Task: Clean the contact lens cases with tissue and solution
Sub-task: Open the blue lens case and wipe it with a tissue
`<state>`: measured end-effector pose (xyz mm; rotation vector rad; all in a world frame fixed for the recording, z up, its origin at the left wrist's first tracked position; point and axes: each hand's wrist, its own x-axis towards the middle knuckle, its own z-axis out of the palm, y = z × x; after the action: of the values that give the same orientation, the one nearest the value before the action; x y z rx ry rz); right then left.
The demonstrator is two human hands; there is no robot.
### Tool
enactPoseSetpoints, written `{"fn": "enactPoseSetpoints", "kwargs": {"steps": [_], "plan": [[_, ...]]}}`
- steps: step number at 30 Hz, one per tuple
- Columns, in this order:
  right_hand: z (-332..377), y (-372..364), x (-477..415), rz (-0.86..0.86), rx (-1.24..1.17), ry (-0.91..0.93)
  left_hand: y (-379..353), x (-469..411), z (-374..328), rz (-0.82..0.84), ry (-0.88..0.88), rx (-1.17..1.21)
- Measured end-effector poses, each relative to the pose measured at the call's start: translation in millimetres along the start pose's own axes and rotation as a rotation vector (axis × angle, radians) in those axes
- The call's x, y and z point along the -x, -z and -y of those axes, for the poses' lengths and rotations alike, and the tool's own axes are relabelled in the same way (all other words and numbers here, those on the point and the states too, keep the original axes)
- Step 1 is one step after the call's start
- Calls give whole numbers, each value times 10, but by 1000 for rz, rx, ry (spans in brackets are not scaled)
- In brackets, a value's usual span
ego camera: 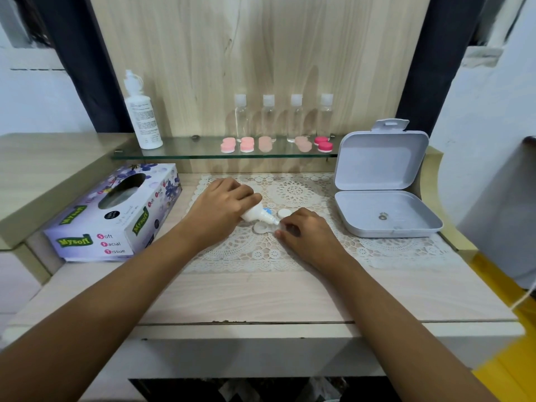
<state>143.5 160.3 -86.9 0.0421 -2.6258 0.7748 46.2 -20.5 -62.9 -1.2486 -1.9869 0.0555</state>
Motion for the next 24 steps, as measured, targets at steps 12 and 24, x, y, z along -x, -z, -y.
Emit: {"fn": "enactPoseSetpoints", "kwargs": {"steps": [12, 24], "plan": [[16, 21, 8, 11, -2, 1, 18, -5, -5, 24, 28, 20], [-3, 12, 1, 17, -9, -16, -3, 46, -7, 24, 535, 488]]}}
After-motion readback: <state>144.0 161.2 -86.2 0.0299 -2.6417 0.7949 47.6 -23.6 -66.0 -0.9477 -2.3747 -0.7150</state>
